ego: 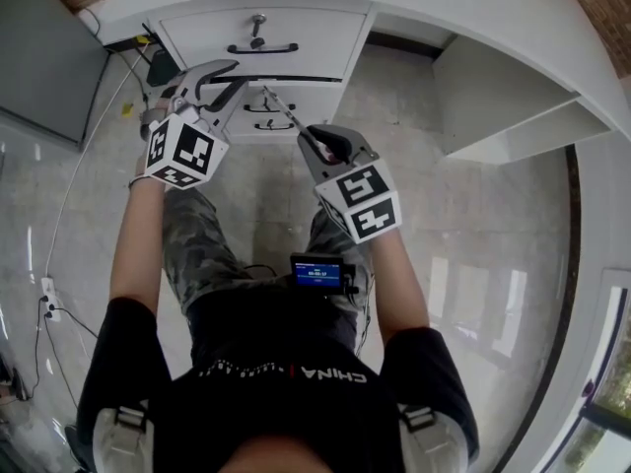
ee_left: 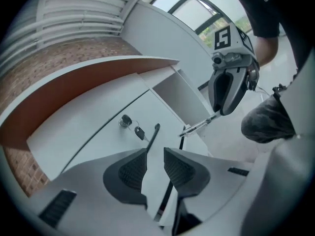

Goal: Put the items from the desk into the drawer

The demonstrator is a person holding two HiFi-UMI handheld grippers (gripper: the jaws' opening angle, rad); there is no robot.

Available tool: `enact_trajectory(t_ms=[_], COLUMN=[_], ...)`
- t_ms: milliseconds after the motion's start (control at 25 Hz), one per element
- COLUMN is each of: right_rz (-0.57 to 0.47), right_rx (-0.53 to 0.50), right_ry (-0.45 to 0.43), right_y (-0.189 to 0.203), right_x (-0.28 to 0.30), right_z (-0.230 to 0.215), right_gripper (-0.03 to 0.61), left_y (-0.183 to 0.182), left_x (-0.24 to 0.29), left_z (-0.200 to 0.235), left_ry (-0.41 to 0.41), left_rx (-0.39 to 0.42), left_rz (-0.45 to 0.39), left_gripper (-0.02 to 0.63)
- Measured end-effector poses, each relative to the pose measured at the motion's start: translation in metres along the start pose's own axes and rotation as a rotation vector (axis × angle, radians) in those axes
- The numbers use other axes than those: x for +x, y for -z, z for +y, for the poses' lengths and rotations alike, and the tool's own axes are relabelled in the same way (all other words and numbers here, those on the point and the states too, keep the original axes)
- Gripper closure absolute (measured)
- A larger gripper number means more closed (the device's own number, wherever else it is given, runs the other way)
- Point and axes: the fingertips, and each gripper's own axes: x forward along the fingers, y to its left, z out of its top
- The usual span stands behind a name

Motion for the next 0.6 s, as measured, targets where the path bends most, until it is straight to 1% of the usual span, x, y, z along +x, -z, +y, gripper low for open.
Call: enact_trajectory(t_ms=[160, 240, 320, 440, 600], right_rz=[-0.008, -0.009, -0.013, -0.02, -0.015], right_rx=[-0.029, -0.037, -0.04, -0.041, -0.03], right_ry=[0.003, 0.007, 0.015, 0.023, 0.029], right_y=[-0.007, -0.011, -0.014, -0.016, -0.014], right_x=[-0.004, -0.007, -0.01, -0.013, -0.014], right_z=[-0.001, -0.004, -0.006, -0.01, -0.014], right_gripper=[0.523, 0.523, 0.523, 0.523, 0.523], left_y=[-0.005, -0.002, 0.005, 0.011, 0.011], left_x=[0.014, 0.023, 0.031, 0.04, 0.043], left_z=[0.016, 0.018, 0.017, 0.014, 0.017], left_ry=[-0.007, 0.014, 0.038, 0.044, 0.026], left_rx=[0.171, 0.24, 0.293, 0.341, 0.345], left_rz=[0.086, 0.141, 0.186, 0.209, 0.203], left_gripper=[0.52, 0.52, 0.52, 0.522, 0.533])
